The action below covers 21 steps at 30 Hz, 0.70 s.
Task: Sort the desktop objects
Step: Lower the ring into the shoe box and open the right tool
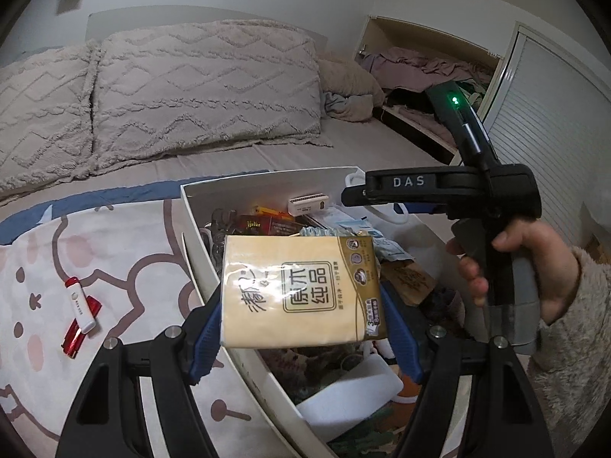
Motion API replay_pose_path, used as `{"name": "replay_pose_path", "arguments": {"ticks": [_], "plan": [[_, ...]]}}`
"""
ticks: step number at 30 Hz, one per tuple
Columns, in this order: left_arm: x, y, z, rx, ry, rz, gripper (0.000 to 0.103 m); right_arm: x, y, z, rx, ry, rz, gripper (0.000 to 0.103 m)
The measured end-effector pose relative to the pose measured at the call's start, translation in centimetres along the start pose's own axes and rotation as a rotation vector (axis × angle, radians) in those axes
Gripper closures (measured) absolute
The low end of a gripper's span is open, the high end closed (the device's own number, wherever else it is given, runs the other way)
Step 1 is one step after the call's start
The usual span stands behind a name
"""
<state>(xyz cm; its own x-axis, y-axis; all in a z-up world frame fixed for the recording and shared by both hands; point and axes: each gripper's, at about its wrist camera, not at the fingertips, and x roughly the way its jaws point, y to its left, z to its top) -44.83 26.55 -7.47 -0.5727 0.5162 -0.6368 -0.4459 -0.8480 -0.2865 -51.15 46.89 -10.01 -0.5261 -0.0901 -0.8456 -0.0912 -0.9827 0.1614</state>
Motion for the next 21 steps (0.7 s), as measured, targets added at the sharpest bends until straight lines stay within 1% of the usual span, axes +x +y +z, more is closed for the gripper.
{"name": "replay_pose_path", "arguments": {"ticks": [3, 7, 11, 12, 13, 14, 17, 21], "plan": [[0.8, 0.3, 0.2, -0.009, 0.021, -0.001, 0.029, 0.5, 0.0, 0.3, -0.006, -0.012, 0.002, 0.019], [1.6, 0.6, 0.3, -0.016, 0.039, -0.008, 0.029, 1.1, -0.3, 0.9, 0.002, 0.006, 0.014, 0.019], [2.3, 0.7, 0.6, -0.02, 0.055, -0.017, 0.029, 0.9, -0.8, 1.4, 0.038, -0.004, 0.012, 0.018], [2.4, 0.6, 0.7, -0.018, 0.056, -0.017, 0.029, 0.9, -1.0, 1.3, 0.046, 0.001, 0.014, 0.014], [2.6, 0.5, 0.8, -0.014, 0.056, -0.016, 0.029, 0.8, -1.1, 1.3, 0.051, 0.005, 0.019, 0.006], [2.7, 0.4, 0.9, -0.011, 0.058, -0.018, 0.029, 0.9, -1.2, 1.3, 0.052, 0.003, 0.024, 0.003], [3.3, 0.3, 1.2, -0.017, 0.066, -0.027, 0.029, 0.7, -1.2, 1.1, 0.041, 0.003, 0.032, 0.002], [4.0, -0.1, 1.8, -0.008, 0.078, -0.032, 0.029, -0.3, -1.6, 0.5, 0.061, -0.015, 0.073, 0.002]]}}
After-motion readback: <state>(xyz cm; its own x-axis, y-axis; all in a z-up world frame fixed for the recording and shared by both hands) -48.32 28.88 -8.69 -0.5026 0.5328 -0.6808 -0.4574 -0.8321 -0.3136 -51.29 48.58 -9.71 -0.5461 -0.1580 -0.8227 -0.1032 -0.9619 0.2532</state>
